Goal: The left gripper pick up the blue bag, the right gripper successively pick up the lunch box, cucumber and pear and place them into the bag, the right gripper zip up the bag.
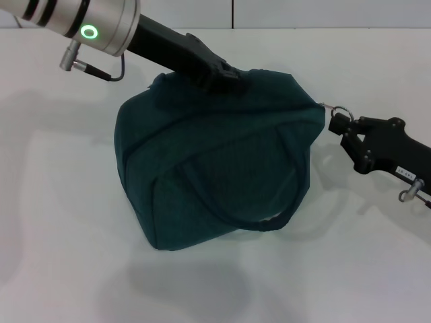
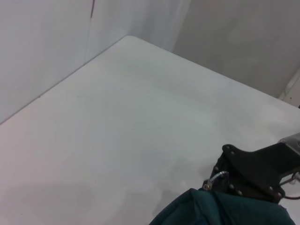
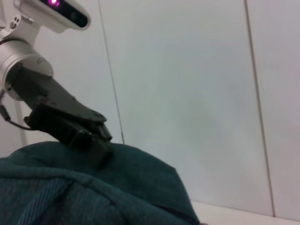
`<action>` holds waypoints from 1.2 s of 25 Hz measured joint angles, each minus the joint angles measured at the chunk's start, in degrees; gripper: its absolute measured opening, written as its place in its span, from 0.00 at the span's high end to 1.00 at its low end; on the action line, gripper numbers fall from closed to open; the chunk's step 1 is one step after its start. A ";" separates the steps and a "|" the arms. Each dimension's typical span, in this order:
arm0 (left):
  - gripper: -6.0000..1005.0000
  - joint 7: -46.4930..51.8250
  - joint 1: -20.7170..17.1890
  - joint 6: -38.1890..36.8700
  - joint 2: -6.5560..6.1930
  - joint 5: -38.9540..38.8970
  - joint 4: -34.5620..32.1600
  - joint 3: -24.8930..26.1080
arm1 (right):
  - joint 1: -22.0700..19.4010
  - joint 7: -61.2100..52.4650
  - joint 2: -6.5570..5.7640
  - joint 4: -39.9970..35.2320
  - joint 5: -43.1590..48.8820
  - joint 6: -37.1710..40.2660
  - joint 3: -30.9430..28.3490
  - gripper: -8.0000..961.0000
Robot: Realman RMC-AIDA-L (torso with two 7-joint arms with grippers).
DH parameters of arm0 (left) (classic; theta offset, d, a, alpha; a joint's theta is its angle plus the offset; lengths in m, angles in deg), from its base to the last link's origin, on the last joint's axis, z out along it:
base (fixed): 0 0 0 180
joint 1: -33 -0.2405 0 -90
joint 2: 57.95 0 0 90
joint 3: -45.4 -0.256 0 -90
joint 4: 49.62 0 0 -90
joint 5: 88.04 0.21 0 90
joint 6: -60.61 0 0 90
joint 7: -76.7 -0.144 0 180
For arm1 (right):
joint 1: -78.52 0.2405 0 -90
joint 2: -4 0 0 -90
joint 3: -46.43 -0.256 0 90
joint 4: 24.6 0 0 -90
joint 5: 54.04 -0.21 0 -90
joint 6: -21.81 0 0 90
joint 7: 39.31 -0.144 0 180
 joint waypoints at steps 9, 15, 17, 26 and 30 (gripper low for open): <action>0.94 0.13 0.22 -0.70 -0.29 -0.11 0.00 0.06 | 0.62 0.58 -0.07 0.21 0.42 -1.88 -0.54 0.94; 0.94 -0.20 0.33 -2.00 -1.27 -3.07 0.07 0.08 | 1.34 0.67 0.10 0.23 0.69 -4.90 0.24 0.94; 0.94 -0.24 0.22 -2.22 -1.69 -4.09 0.12 0.08 | 1.60 0.67 0.13 0.30 0.75 -5.82 0.88 0.94; 0.94 -0.35 -0.05 -2.24 -2.37 -4.55 0.45 0.09 | 2.85 0.67 0.27 0.29 0.79 -8.76 3.97 0.94; 0.94 -0.39 -0.36 -2.22 -2.37 -4.23 0.57 0.00 | 2.24 0.67 0.20 -0.17 0.81 -6.57 5.07 0.94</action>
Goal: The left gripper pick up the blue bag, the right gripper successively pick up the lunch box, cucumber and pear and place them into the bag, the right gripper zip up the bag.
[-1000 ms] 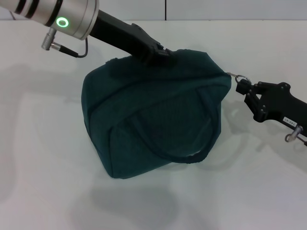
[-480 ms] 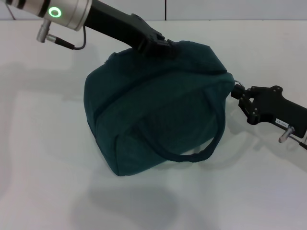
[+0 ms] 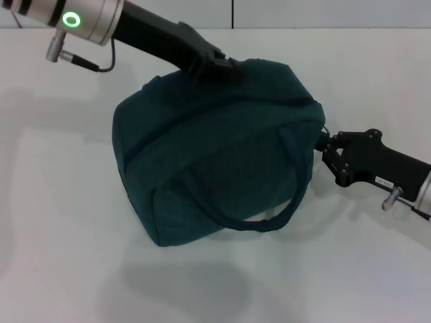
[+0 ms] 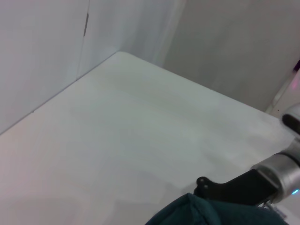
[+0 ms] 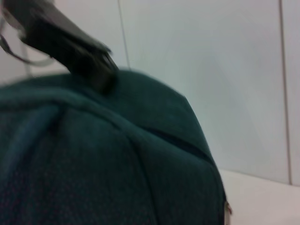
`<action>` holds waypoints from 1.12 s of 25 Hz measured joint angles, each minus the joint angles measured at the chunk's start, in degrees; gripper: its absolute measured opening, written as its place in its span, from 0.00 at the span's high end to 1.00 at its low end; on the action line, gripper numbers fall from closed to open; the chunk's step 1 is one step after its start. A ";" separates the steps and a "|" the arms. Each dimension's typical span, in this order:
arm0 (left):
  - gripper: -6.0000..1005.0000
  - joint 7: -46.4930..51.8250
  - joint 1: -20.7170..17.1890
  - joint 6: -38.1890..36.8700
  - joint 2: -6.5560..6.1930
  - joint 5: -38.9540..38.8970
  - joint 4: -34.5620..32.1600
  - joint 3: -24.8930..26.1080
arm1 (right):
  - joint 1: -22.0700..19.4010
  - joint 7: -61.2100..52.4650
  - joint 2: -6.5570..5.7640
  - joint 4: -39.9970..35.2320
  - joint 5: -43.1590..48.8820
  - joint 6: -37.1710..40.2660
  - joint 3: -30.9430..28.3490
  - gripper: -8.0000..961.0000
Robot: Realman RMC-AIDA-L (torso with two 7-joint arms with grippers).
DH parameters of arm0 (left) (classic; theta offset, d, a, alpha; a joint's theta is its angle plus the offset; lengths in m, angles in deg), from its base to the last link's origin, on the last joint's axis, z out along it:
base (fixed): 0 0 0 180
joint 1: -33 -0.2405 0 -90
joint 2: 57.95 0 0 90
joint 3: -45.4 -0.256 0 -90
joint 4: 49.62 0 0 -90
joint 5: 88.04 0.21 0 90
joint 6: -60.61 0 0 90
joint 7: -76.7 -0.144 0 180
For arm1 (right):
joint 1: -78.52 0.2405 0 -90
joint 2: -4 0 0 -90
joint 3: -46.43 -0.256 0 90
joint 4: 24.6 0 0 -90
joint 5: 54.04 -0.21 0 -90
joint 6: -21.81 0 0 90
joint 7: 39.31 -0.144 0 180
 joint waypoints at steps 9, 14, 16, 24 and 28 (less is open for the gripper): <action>0.94 -0.24 -1.78 -2.73 0.01 -0.14 0.09 -0.02 | -4.79 0.00 -1.01 0.34 0.89 10.63 -0.05 0.94; 0.92 -0.68 -2.35 -2.97 0.11 -0.63 -0.08 0.08 | -7.77 -0.01 -1.64 0.03 2.17 14.96 -0.68 0.94; 0.91 -1.20 -2.96 -2.98 0.27 -2.27 -0.40 0.09 | -8.26 -0.17 -1.74 0.21 1.95 15.44 -1.86 0.94; 0.81 -5.37 -6.96 -3.09 -1.26 -16.26 -0.63 0.10 | -9.88 -1.15 -1.80 0.63 1.69 17.50 -7.09 0.90; 0.66 -7.68 -9.51 -3.51 -2.11 -20.61 -0.65 1.36 | -10.47 -1.20 -1.98 0.67 1.80 19.82 -8.65 0.77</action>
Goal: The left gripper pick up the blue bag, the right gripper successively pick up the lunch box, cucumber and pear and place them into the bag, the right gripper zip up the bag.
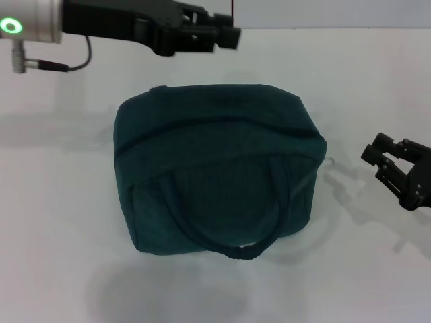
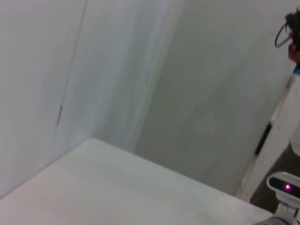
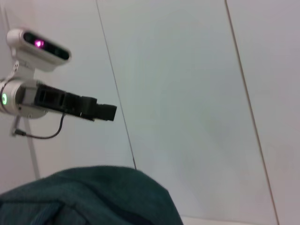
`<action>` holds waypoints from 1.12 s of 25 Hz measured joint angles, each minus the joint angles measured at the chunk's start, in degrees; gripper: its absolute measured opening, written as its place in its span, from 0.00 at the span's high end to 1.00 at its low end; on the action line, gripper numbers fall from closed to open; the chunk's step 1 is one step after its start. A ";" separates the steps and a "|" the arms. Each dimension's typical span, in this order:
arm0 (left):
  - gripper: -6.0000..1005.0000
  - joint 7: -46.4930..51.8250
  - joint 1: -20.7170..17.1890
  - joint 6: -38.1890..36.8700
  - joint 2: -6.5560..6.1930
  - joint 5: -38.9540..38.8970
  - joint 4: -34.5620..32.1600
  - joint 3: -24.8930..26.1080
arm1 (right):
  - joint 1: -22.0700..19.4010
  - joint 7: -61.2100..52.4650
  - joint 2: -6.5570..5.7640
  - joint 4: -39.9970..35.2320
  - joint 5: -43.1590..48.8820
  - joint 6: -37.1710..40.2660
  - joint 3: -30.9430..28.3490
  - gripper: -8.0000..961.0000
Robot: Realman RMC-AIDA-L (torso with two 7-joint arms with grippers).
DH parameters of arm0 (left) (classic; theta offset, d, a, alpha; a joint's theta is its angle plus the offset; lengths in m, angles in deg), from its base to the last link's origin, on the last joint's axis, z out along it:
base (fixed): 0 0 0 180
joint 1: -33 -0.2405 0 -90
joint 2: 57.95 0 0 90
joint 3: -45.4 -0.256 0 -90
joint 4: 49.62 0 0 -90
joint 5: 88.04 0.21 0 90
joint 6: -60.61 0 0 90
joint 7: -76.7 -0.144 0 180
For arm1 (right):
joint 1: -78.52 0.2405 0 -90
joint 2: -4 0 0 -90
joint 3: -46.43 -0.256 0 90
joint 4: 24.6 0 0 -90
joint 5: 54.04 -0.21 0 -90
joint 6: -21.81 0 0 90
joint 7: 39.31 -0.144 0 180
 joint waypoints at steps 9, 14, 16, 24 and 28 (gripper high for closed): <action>0.66 -4.23 -5.86 -6.37 0.10 -3.41 -0.01 5.53 | 0.82 -3.21 -0.85 -1.17 -0.05 5.65 -4.22 0.57; 0.66 -6.24 -9.23 -10.17 -0.04 -5.85 0.06 6.14 | 4.33 -12.39 -4.02 -4.24 1.66 14.29 -4.17 0.47; 0.66 -6.61 -10.70 -10.90 0.04 -6.60 -0.05 6.17 | 6.21 -15.84 -4.83 -6.02 3.75 16.78 -4.17 0.43; 0.54 -12.40 -16.68 -12.78 1.77 -9.24 0.43 6.25 | 13.76 -29.93 -4.76 -15.75 15.79 17.30 -4.46 0.25; 0.39 -14.31 -19.44 -14.28 2.47 -10.28 0.56 6.01 | 16.89 -32.63 -4.34 -16.23 19.62 15.93 -4.49 0.24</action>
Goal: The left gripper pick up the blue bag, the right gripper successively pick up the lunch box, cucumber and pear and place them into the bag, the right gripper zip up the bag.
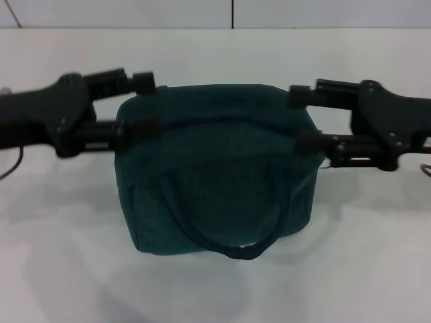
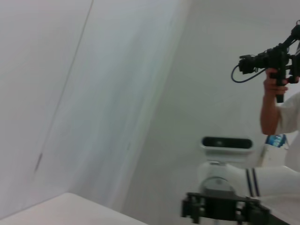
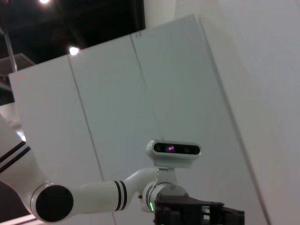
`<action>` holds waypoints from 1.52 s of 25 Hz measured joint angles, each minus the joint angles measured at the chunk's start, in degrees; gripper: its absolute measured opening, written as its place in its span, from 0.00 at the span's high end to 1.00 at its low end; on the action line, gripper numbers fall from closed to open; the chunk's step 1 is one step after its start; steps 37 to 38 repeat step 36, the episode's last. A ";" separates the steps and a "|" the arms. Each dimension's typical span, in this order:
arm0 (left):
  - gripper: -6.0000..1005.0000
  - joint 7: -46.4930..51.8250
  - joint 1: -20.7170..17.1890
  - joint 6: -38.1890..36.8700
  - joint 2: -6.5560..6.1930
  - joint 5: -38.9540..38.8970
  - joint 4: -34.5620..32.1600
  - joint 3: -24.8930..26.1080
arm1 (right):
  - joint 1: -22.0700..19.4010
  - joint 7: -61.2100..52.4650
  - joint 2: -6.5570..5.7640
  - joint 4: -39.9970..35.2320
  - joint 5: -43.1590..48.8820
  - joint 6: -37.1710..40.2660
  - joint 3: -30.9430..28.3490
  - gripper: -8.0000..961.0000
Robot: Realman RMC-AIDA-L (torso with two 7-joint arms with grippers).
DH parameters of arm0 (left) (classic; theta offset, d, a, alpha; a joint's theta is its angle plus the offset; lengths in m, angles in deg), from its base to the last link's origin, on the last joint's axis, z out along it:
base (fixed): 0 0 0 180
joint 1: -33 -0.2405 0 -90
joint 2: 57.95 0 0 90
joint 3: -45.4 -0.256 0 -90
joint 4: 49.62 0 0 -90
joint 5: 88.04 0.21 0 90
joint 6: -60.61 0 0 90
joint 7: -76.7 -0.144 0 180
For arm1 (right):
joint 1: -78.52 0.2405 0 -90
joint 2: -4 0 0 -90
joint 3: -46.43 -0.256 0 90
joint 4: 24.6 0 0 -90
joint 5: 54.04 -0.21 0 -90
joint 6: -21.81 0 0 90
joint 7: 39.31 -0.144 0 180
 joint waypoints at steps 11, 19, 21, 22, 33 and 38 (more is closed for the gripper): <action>0.12 -5.54 -3.38 -2.11 0.59 0.17 2.61 -0.02 | 2.04 -1.27 1.38 -3.83 3.65 -1.79 0.12 0.21; 0.12 -7.33 -3.22 -2.15 0.50 0.44 3.12 0.04 | 2.43 -2.26 2.57 -3.88 5.52 -2.04 -0.02 0.10; 0.12 -7.90 -3.38 -2.15 0.64 0.55 3.13 -0.03 | 2.70 -2.17 2.95 -3.90 6.47 -2.43 -0.02 0.08; 0.12 -8.12 -3.50 -2.15 0.70 0.57 3.13 -0.11 | 2.86 -2.13 3.19 -3.90 7.04 -2.78 -0.01 0.08; 0.12 -9.88 -3.94 -2.10 0.71 0.67 5.13 0.19 | 3.33 -1.81 4.04 -4.62 8.10 -4.83 -0.12 0.08; 0.12 -9.94 -3.96 -2.08 0.70 0.60 5.26 0.19 | 3.35 -1.80 3.99 -4.64 8.11 -4.89 -0.11 0.08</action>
